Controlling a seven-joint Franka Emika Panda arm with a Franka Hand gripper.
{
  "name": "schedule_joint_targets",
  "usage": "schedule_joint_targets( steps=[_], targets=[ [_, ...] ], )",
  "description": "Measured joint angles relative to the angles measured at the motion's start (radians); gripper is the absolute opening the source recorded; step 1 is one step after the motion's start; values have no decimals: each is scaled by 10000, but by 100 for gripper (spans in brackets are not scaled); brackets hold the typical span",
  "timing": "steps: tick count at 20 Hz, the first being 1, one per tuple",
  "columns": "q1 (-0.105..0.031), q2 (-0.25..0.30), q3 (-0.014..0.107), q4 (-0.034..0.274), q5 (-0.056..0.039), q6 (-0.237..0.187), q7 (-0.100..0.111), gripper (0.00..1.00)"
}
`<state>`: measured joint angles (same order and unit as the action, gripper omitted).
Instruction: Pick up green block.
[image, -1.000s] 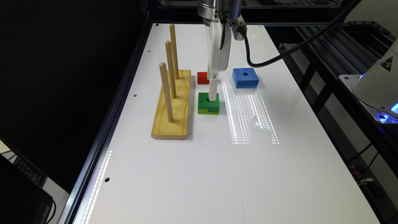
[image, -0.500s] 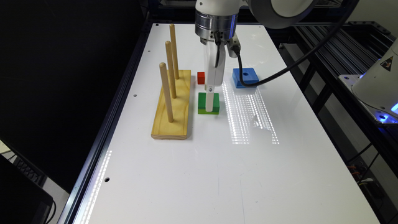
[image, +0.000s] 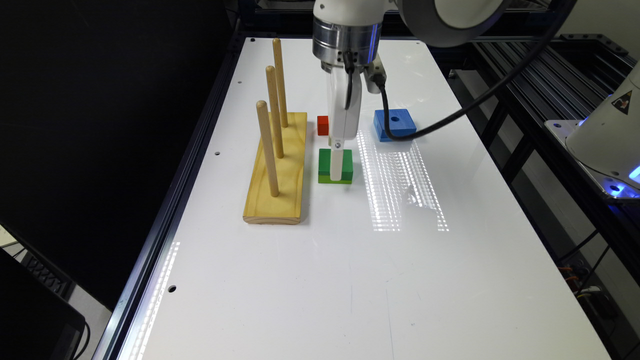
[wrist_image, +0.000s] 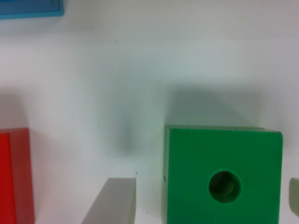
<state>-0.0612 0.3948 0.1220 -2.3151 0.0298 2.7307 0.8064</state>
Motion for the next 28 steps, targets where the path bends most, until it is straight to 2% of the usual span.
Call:
schedule_joint_targets(
  steps=[1, 14, 19, 22, 24, 28],
  targets=[
    [-1, 72, 1, 47, -15, 94, 10, 0],
    [-8, -8, -11, 35, -16, 58, 8, 0],
    [-8, -401, -11, 23, -16, -350, 8, 0],
    [-8, -496, -11, 18, -16, -437, 8, 0],
    [-8, -833, -9, 29, -16, -721, 11, 0],
    [-8, -1851, -3, -4, -14, -1763, 25, 0]
  ],
)
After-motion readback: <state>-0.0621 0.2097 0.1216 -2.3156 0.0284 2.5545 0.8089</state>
